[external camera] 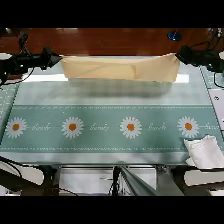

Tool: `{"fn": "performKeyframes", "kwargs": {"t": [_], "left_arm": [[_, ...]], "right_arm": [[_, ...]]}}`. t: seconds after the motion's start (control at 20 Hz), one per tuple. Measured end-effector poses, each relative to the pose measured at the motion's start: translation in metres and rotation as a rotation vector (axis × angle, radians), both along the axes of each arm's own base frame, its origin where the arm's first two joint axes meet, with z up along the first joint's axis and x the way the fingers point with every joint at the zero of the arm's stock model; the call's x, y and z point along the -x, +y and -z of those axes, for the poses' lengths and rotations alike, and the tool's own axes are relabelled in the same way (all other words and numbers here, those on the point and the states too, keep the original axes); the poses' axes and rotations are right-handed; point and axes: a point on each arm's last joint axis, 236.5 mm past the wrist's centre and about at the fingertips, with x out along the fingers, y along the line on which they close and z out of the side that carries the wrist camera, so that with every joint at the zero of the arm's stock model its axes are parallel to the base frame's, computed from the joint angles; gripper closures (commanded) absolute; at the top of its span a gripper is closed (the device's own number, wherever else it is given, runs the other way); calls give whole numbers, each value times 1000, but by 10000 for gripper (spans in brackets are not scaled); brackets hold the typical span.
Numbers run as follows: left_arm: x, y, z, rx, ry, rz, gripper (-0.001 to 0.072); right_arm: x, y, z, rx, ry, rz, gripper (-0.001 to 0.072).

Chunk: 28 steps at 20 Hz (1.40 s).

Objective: Fold the shirts.

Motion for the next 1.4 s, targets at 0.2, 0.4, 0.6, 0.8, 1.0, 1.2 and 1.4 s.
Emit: {"fn": "performKeyframes", "kwargs": {"t": [0.2,0.4,0.6,0.8,1.0,1.2,1.4], "left_arm": [[-15,4,27,42,40,-55,674],[-28,13,50,30,46,-101,673],[-39,12,60,-40,-9,-88,671],[-59,4,55,-154,-128,-96,671],[-75,-4,51,-255,-217,-111,357],[-80,1,49,-291,-242,-131,163],[-80,48,9,-307,-297,-202,164]], "right_arm": [[-30,-3,25,9,-10,47,693],[-48,-2,57,39,-13,79,692],[-58,0,81,81,-14,83,692],[-64,2,90,116,-32,87,692],[-69,-5,88,142,-60,115,487],[-70,-8,76,150,-85,123,296],[-62,-35,22,200,-140,118,283]]}}
